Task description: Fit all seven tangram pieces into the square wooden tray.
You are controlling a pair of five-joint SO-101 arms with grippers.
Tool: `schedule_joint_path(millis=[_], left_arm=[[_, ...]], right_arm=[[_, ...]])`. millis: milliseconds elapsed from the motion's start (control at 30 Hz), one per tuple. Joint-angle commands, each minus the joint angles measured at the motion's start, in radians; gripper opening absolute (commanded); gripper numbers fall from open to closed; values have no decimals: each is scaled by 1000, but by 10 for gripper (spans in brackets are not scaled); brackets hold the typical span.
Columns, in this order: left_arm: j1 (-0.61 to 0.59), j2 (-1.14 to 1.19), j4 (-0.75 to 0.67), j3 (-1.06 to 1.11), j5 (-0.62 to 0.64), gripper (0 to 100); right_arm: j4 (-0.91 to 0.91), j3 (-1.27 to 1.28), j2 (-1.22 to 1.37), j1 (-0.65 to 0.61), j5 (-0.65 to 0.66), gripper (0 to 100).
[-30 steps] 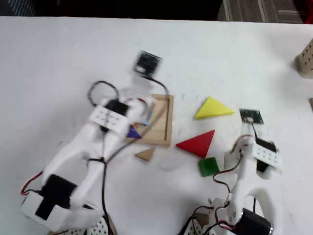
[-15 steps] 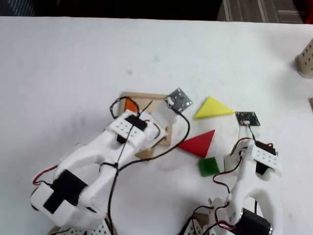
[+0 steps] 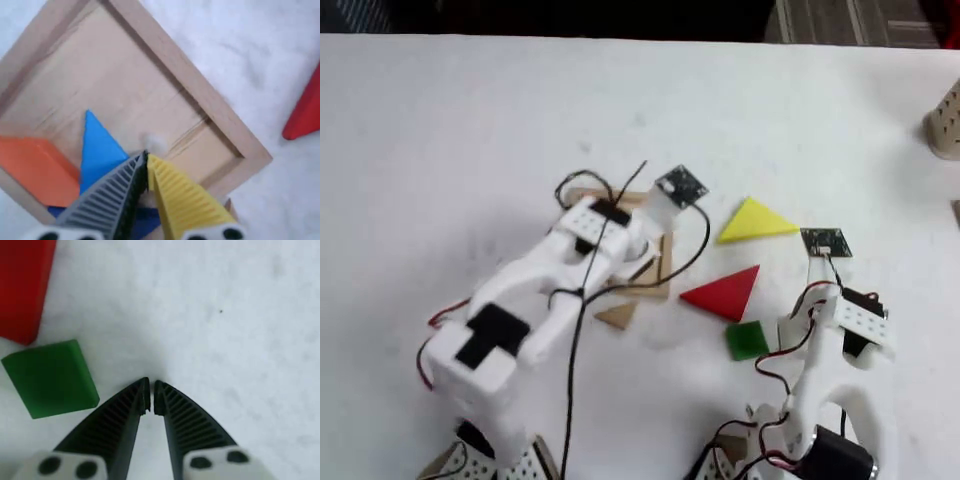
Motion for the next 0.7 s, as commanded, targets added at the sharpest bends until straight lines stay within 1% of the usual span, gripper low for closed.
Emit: schedule_joint_path(millis=[0, 133, 267, 333, 500, 667], left_arm=[[-28, 51, 35, -133, -5, 24], [-24, 58, -78, -140, 11, 24], [-33, 59, -196, -132, 173, 24], [-33, 53, -204, -130, 226, 24], [-38, 50, -190, -135, 232, 24], [-85, 62, -219, -130, 236, 24]], right_arm=[[-7, -3, -28, -13, 14, 18], [-5, -3, -28, -15, 14, 18], [-5, -3, -28, -15, 14, 18], [-5, -3, -28, -15, 14, 18], [-8, -3, -28, -16, 14, 19], [-8, -3, -28, -16, 14, 20]])
